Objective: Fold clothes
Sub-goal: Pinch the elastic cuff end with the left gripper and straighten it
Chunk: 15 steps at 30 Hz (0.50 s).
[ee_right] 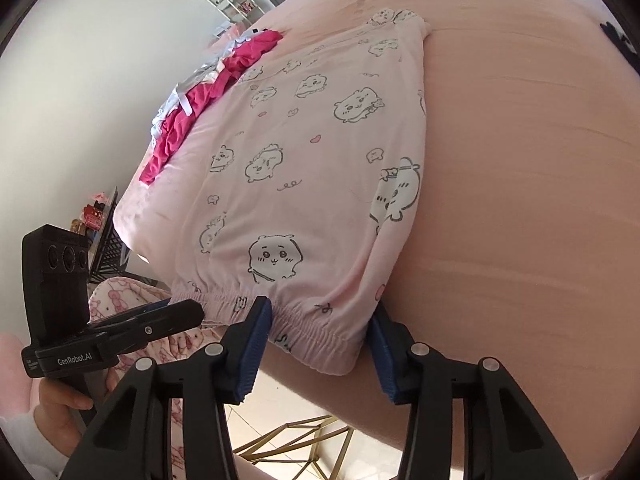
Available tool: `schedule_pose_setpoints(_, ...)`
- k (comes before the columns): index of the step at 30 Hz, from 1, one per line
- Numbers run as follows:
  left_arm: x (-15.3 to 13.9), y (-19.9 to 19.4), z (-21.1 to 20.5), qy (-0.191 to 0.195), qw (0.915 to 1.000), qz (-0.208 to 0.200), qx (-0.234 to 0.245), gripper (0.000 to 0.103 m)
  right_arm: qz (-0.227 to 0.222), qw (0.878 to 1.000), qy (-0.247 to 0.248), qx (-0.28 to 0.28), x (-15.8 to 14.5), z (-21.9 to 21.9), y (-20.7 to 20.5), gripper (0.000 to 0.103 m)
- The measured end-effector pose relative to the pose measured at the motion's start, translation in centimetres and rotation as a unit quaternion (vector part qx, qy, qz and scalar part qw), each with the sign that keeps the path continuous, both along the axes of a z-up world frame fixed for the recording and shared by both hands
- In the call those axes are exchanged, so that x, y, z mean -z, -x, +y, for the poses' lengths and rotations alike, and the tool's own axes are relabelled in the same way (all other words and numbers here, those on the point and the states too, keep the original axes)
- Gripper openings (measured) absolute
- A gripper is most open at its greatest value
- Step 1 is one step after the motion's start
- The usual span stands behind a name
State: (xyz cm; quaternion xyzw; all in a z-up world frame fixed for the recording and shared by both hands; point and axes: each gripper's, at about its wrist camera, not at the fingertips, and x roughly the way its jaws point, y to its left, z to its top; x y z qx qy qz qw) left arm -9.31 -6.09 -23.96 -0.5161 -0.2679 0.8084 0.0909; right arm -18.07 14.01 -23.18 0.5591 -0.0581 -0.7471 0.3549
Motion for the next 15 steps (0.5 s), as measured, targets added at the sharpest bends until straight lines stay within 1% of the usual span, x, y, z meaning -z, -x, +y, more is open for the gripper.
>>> schedule_pose_setpoints(1, 0.3, 0.2, 0.0, -0.004, 1.0000, 0.000, -0.005, 0.051, 0.005, 1.000, -0.003, -0.003, 0.0, -0.1, -0.1, 0.047)
schedule_pose_setpoints(2, 0.4, 0.3, -0.1, -0.018, 0.9998, 0.001, -0.008, 0.057, 0.013, 1.000, -0.007, -0.004, 0.0, -0.2, -0.2, 0.047)
schedule_pose_setpoints(4, 0.7, 0.8, 0.0, -0.063, 0.9980, 0.010, -0.002, 0.090, 0.021, 1.000, -0.008, -0.003, 0.1, -0.3, -0.4, 0.050)
schedule_pose_setpoints(5, 0.7, 1.2, 0.3, -0.070, 0.9975, 0.009, 0.009, 0.095, 0.025, 1.000, -0.008, -0.002, 0.2, -0.4, -0.5, 0.051)
schedule_pose_setpoints(6, 0.6, 1.5, 0.8, -0.058, 0.9981, 0.005, 0.023, 0.100, 0.026, 1.000, -0.007, -0.006, 0.2, -0.5, -0.6, 0.055)
schedule_pose_setpoints(7, 0.4, 1.8, 1.3, -0.045, 0.9983, 0.001, 0.038, 0.102, 0.027, 1.000, -0.006, -0.011, 0.2, -0.6, -0.6, 0.062)
schedule_pose_setpoints(8, 0.1, 2.0, 1.8, -0.025, 0.9984, -0.002, 0.052, 0.102, 0.029, 0.999, -0.005, -0.015, 0.1, -0.8, -0.7, 0.065)
schedule_pose_setpoints(9, -0.1, 2.0, 2.0, -0.019, 0.9984, 0.000, 0.053, 0.101, 0.030, 0.999, -0.004, -0.020, 0.1, -0.9, -0.8, 0.068)
schedule_pose_setpoints(11, -0.1, 1.6, 1.5, -0.027, 0.9989, 0.005, 0.037, 0.095, 0.043, 0.998, -0.020, -0.028, -0.1, -1.3, -1.1, 0.068)
schedule_pose_setpoints(12, -0.1, 1.3, 0.9, -0.033, 0.9991, 0.006, 0.025, 0.084, 0.046, 0.998, -0.023, -0.026, -0.2, -1.3, -1.3, 0.068)
schedule_pose_setpoints(13, 0.1, 1.0, 0.2, -0.038, 0.9992, 0.004, 0.009, 0.065, 0.049, 0.998, -0.025, -0.025, -0.3, -1.3, -1.4, 0.067)
schedule_pose_setpoints(14, 0.3, 0.8, -0.6, -0.041, 0.9991, 0.000, -0.005, 0.054, 0.049, 0.998, -0.023, -0.020, -0.3, -1.0, -1.4, 0.065)
schedule_pose_setpoints(15, 0.7, 0.6, -1.4, -0.044, 0.9989, -0.007, -0.017, 0.036, 0.049, 0.998, -0.020, -0.016, -0.3, -0.8, -1.4, 0.060)
